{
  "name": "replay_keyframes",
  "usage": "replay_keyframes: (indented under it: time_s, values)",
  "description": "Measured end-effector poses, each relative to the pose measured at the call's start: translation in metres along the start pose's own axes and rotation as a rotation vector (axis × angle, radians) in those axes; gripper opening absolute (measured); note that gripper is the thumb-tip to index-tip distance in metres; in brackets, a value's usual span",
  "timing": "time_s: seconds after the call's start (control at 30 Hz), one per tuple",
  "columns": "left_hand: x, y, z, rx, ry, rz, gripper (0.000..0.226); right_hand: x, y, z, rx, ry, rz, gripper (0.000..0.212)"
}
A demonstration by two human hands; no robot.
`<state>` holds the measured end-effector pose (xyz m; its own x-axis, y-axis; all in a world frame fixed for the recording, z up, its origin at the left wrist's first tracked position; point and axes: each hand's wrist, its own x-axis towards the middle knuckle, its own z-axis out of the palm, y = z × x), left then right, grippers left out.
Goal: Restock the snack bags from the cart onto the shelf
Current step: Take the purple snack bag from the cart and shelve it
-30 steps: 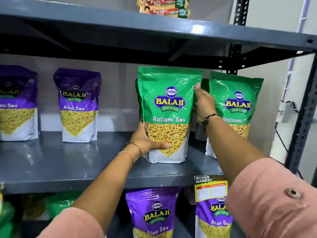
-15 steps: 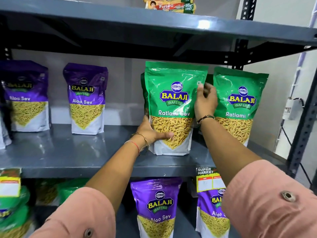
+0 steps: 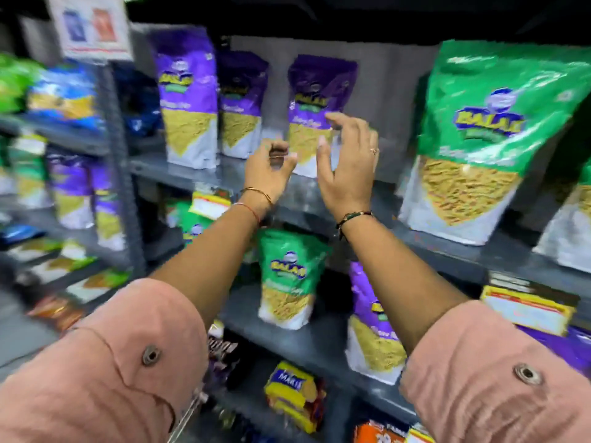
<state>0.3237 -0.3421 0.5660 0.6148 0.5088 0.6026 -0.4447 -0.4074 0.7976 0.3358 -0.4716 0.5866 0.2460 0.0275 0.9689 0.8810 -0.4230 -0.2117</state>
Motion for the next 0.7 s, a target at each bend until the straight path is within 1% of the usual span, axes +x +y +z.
replay_keyframes:
  time_s: [0.1,0.2,0.33,0.5,0.57,0.6,0.63,0.7]
  values:
    - [-0.028,-0.037,-0.077,0.19,0.08,-0.039,0.026,-0.049,-0.026,0.044,0.118,-0.199,0.074,0.03]
    - [-0.063,-0.084,-0.16,0.368,0.158,-0.129,0.023,-0.106,-0.058,0.087,0.172,-0.389,0.071,0.029]
    - [-0.114,-0.153,-0.271,0.537,0.238,-0.373,0.02,-0.188,-0.115,0.149,0.237,-0.696,0.08,0.028]
    - [-0.172,-0.242,-0.387,0.647,0.228,-0.711,0.019,-0.293,-0.183,0.222,0.316,-1.093,0.063,0.027]
    - [-0.199,-0.277,-0.42,0.687,0.168,-0.831,0.02,-0.34,-0.202,0.25,0.306,-1.303,0.158,0.03]
    - [-0.213,-0.295,-0.435,0.707,0.113,-0.89,0.022,-0.365,-0.211,0.265,0.288,-1.407,0.232,0.032]
    - [-0.227,-0.313,-0.447,0.727,0.044,-0.956,0.027,-0.391,-0.219,0.278,0.27,-1.499,0.333,0.036]
    - [-0.258,-0.345,-0.467,0.755,-0.099,-1.069,0.039,-0.441,-0.232,0.297,0.225,-1.643,0.628,0.046]
